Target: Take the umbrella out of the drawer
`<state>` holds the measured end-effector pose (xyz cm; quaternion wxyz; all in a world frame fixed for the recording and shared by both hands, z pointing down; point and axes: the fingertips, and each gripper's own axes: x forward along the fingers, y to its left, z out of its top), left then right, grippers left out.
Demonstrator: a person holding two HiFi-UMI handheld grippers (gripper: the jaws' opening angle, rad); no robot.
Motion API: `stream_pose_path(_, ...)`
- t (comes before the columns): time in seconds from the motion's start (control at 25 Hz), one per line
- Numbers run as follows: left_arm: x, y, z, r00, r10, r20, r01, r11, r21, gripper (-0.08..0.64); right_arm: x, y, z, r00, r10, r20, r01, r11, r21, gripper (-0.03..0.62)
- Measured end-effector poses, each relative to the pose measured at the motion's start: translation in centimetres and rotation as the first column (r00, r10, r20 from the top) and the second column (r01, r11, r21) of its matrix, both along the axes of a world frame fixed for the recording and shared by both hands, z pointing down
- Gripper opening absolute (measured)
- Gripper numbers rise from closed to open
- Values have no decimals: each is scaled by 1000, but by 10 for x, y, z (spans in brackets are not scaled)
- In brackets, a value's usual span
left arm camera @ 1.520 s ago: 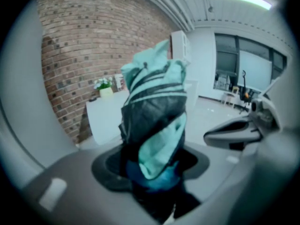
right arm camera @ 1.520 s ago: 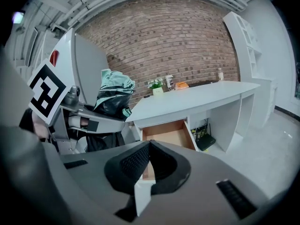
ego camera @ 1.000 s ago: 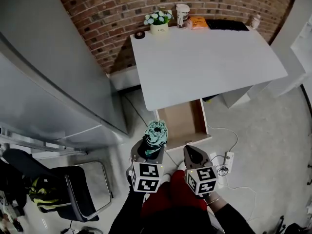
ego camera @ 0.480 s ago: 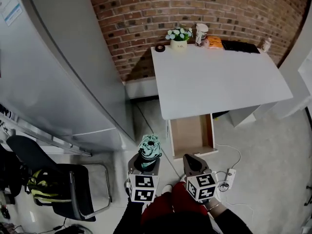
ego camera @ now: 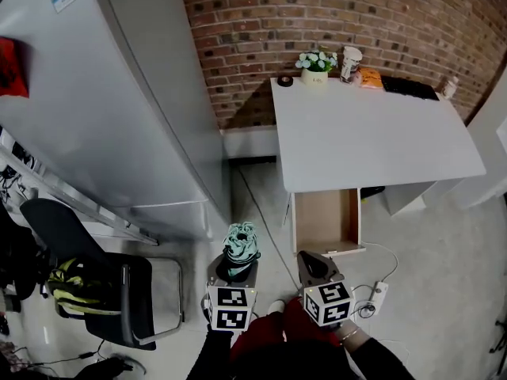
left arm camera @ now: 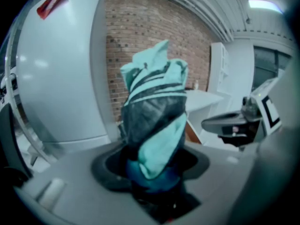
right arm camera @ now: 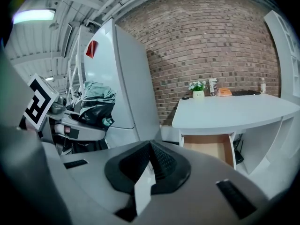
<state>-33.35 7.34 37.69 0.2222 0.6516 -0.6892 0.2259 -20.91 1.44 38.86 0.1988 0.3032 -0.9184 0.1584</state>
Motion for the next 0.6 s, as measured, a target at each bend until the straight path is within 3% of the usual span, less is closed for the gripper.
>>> stream_pose_path(0.6, -29, 47, 0, 995, -91, -28, 91, 996, -4, 245, -18, 25, 6, 997, -70, -44, 69, 997, -27, -2)
